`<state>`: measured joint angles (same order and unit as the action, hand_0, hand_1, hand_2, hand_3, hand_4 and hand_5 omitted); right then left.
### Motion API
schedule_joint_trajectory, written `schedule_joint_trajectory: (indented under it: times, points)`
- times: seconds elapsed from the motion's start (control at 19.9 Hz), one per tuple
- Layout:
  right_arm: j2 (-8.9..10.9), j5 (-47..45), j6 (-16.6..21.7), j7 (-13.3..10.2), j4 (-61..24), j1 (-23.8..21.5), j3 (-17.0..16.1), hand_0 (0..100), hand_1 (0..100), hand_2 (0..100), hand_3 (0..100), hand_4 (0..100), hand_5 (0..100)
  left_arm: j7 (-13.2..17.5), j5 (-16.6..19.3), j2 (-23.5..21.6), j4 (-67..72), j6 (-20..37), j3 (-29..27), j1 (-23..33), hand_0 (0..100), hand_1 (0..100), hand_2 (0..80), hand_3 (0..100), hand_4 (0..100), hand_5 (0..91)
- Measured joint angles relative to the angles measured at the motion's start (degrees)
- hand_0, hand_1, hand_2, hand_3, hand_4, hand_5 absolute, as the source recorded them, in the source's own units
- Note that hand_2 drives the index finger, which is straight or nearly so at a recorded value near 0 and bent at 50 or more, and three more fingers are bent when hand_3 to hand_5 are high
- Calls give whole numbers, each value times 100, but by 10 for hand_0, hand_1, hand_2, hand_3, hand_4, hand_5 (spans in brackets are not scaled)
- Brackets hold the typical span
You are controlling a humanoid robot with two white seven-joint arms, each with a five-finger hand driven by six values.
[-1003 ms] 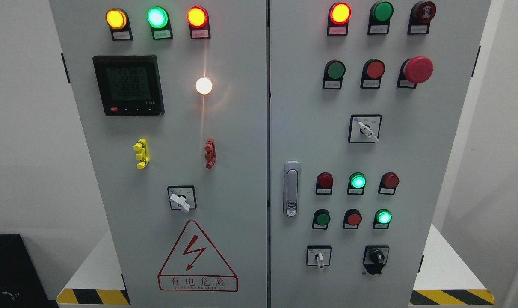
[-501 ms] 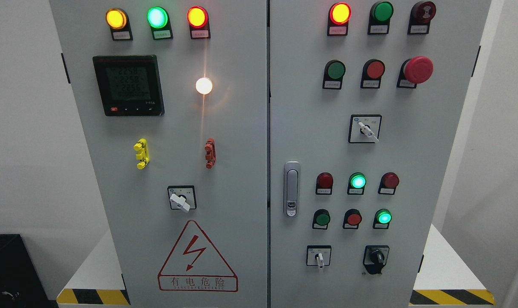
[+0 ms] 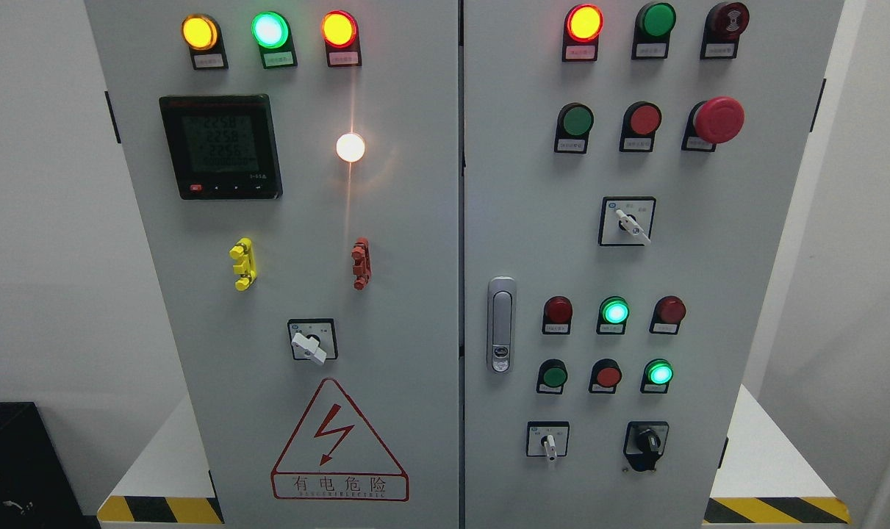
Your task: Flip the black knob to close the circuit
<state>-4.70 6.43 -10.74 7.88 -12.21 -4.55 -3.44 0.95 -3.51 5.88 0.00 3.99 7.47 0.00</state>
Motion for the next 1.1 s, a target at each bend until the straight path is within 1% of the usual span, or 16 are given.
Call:
schedule_joint_trajectory:
  times: [0.1, 0.2, 0.25, 0.35, 0.4, 0.45, 0.55, 0.6, 0.65, 0.75, 0.8, 0.85, 1.0, 1.1]
  points:
    - [-7, 48, 1, -10, -303, -36, 57, 0, 78, 0, 0, 0, 0, 0, 0, 0, 0, 0, 0, 0, 120, 556, 0, 0, 0, 0]
    - [-10, 102, 5, -11, -525, -102, 102, 0, 80, 17, 62, 4, 0, 0, 0, 0, 0, 0, 0, 0, 120, 556, 0, 0, 0, 0]
    - [-13, 151, 12, -18, -712, -133, 124, 0, 81, 97, 126, 64, 0, 0, 0, 0, 0, 0, 0, 0, 120, 556, 0, 0, 0, 0]
    - [-18, 314, 20, -63, -1057, -232, 161, 0, 83, 194, 227, 169, 0, 0, 0, 0, 0, 0, 0, 0, 120, 556, 0, 0, 0, 0]
    - [-19, 432, 34, -110, -1238, -280, 178, 0, 86, 248, 294, 242, 0, 0, 0, 0, 0, 0, 0, 0, 120, 556, 0, 0, 0, 0]
    - [-22, 557, 69, -166, -1443, -328, 193, 0, 89, 282, 345, 290, 46, 0, 0, 0, 0, 0, 0, 0, 120, 556, 0, 0, 0, 0]
    - [-27, 850, 132, -327, -1795, -419, 218, 0, 102, 385, 473, 399, 205, 0, 0, 0, 0, 0, 0, 0, 120, 556, 0, 0, 0, 0]
    - [-29, 1024, 211, -420, -1974, -448, 228, 0, 104, 408, 520, 432, 263, 0, 0, 0, 0, 0, 0, 0, 120, 556, 0, 0, 0, 0]
    - [-30, 1187, 285, -528, -2107, -473, 237, 0, 116, 467, 588, 491, 311, 0, 0, 0, 0, 0, 0, 0, 120, 556, 0, 0, 0, 0]
    - [-33, 1575, 405, -777, -2415, -517, 257, 0, 123, 520, 716, 609, 440, 0, 0, 0, 0, 0, 0, 0, 120, 556, 0, 0, 0, 0]
    - [-34, 1783, 455, -885, -2564, -534, 263, 0, 125, 553, 755, 645, 489, 0, 0, 0, 0, 0, 0, 0, 120, 556, 0, 0, 0, 0]
    - [-36, 1985, 478, -965, -2701, -552, 270, 0, 126, 595, 813, 702, 557, 0, 0, 0, 0, 0, 0, 0, 120, 556, 0, 0, 0, 0]
    - [-39, 2630, 523, -1116, -3139, -594, 289, 0, 125, 678, 886, 772, 660, 0, 0, 0, 0, 0, 0, 0, 120, 556, 0, 0, 0, 0]
    - [-39, 3058, 540, -1204, -3414, -617, 297, 0, 121, 715, 916, 797, 698, 0, 0, 0, 0, 0, 0, 0, 120, 556, 0, 0, 0, 0]
